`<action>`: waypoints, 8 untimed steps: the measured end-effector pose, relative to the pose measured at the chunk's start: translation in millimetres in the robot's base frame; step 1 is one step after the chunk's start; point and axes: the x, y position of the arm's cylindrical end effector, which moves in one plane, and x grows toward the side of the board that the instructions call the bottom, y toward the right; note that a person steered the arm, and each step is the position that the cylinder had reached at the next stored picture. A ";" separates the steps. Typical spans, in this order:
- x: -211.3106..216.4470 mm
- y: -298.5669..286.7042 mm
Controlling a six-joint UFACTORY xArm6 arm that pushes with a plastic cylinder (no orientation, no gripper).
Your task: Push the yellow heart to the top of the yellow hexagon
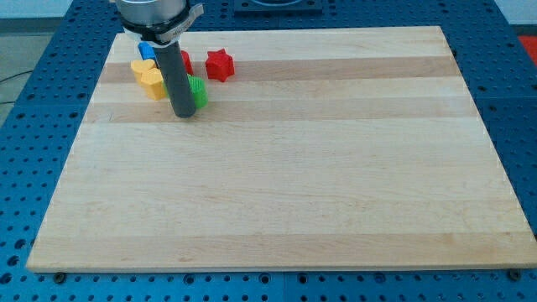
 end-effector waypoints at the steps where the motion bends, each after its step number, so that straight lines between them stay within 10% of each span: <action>1: 15.1 13.4; 4: -10.1 -151.0; 8: -74.1 -140.2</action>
